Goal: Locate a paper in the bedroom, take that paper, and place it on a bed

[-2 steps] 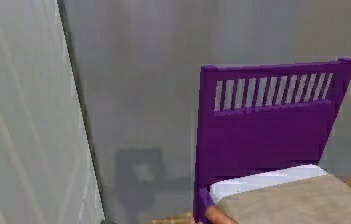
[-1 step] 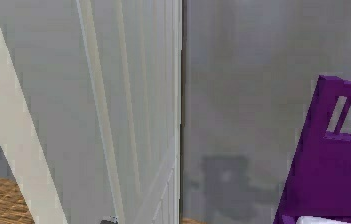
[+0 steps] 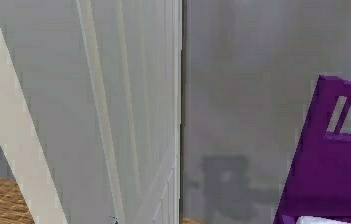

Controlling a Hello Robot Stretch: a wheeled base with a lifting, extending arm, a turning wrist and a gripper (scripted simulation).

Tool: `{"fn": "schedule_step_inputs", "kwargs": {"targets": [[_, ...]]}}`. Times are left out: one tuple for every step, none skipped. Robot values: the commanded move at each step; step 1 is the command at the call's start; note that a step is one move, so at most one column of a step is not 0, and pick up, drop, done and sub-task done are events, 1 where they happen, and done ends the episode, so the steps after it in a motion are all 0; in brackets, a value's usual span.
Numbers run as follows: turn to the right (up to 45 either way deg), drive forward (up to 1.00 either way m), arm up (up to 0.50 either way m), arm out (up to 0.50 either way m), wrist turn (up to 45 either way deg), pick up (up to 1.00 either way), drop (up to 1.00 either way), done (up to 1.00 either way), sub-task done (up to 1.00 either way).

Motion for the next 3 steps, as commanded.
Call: {"fn": "schedule_step_inputs", "kwargs": {"targets": [[0.0, 0.00, 0.00, 0.00, 45.0, 0.00, 0.00, 0.00, 0.00], [0.0, 0.00, 0.00, 0.00, 45.0, 0.00, 0.00, 0.00, 0.00], [0.0, 0.00, 0.00, 0.00, 39.0, 0.00, 0.00, 0.00, 0.00]]}}
